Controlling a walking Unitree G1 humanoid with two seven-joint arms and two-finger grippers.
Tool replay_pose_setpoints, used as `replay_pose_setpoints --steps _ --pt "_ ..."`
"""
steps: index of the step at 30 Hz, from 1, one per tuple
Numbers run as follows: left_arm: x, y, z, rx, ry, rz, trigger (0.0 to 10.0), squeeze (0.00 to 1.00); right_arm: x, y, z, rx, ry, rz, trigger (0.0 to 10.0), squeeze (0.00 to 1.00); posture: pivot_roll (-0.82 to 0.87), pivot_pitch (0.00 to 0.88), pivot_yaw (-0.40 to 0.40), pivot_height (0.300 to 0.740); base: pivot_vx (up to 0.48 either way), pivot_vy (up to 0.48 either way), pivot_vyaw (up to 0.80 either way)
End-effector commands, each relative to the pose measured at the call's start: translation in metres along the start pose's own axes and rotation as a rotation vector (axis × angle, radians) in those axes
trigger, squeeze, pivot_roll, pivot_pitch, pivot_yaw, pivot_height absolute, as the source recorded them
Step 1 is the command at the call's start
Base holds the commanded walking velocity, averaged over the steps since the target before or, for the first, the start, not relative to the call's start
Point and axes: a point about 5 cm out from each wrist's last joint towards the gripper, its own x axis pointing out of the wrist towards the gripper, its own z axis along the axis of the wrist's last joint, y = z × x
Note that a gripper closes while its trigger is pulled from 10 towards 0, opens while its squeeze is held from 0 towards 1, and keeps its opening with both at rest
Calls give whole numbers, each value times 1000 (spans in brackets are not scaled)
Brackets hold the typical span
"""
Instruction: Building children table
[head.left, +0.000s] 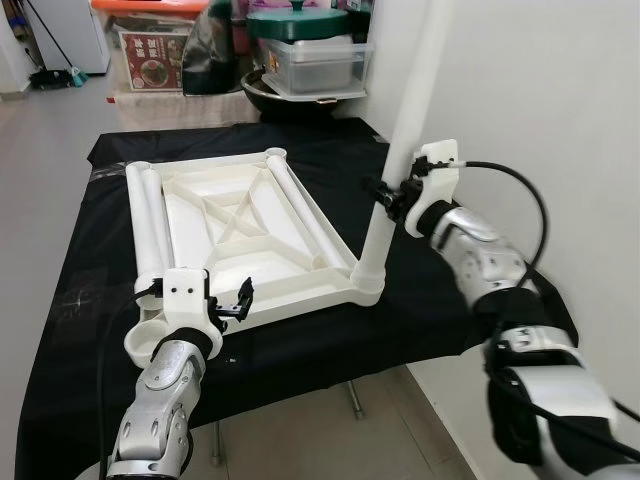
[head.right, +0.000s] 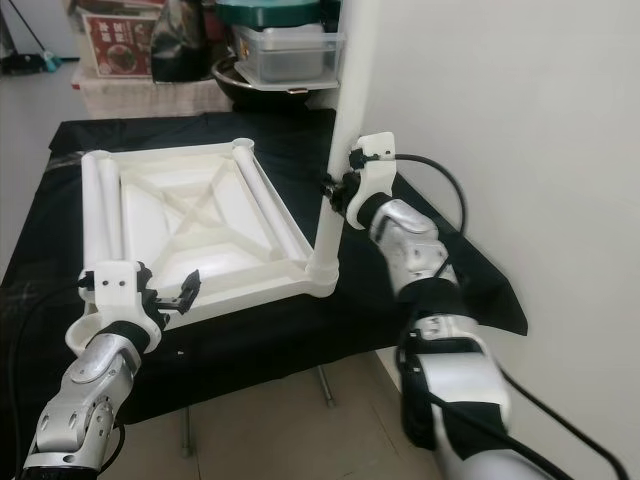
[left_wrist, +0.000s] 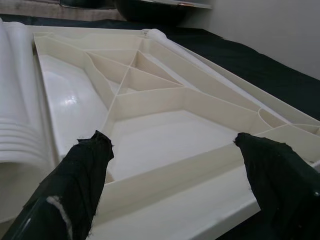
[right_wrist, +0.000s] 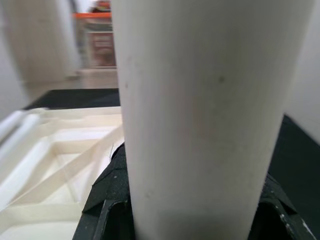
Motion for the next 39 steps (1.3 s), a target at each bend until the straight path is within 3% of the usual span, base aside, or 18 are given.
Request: replay_pose_setpoints --steps 1,4,12,13,14,15,16,17,22,23,25,26,27,28,29,31,34,39 --pt "-1 -1 -3 4 16 -4 10000 0 -6 -13 -28 30 124 -152 0 0 53 0 -84 740 0 0 0" --pt "-1 0 -4 8 20 -3 10000 0 -8 28 -40 107 143 -261 0 0 61 0 -80 740 0 0 0" --pt "-1 0 -4 11 18 -1 10000 0 -9 72 -30 44 138 -230 0 0 62 0 -87 740 0 0 0" --pt "-1 1 -4 11 18 0 10000 0 -9 79 -29 32 147 -216 4039 0 66 0 -91 740 0 0 0" --pt "-1 1 -4 11 18 0 10000 0 -9 79 -29 32 147 -216 4039 0 66 0 -91 740 0 0 0" --pt "-1 1 -4 11 17 1 10000 0 -10 84 -28 58 133 -188 10000 0 66 0 -91 740 0 0 0" --pt "-1 1 -4 11 17 3 10000 0 -13 85 -25 78 114 -185 10000 271 67 0 -91 740 0 0 0" --pt "-1 1 -4 11 17 4 10000 0 -15 85 -23 105 94 -172 10000 1000 67 0 -91 740 0 0 0" --pt "-1 1 -5 9 18 5 10000 0 -21 81 -14 124 54 -134 10000 1000 61 0 -87 740 0 0 0" --pt "-2 1 -6 8 19 3 10000 0 -21 76 -9 108 39 -99 10000 78 50 0 -81 740 0 0 0" --pt "-2 1 -6 8 19 3 10000 0 -21 76 -9 108 39 -99 10000 78 50 0 -81 740 0 0 0" --pt "-2 0 -6 7 20 1 10000 0 -21 70 -6 94 37 -61 10000 0 53 0 -83 740 0 0 0" --pt "-2 -1 -6 6 20 -1 10000 0 -21 60 -1 131 28 62 10000 0 63 0 -90 740 0 0 0" --pt "-2 -1 -6 6 20 -1 10000 0 -21 60 -1 131 28 62 10000 0 63 0 -90 740 0 0 0" --pt "-2 0 -6 6 19 1 10000 0 -23 53 4 142 8 205 10000 0 63 0 -90 740 0 0 0" --pt "-1 0 -6 6 18 2 10000 0 -26 48 7 150 -7 302 10000 0 63 0 -90 740 0 0 0" --pt "-1 -1 -6 5 18 0 10000 0 -42 45 -1 10 -20 599 10000 0 61 0 -88 740 0 0 0" --pt "-1 -2 -6 5 18 -5 10000 0 -43 45 -11 -23 8 693 10000 0 66 0 -90 740 0 0 0"
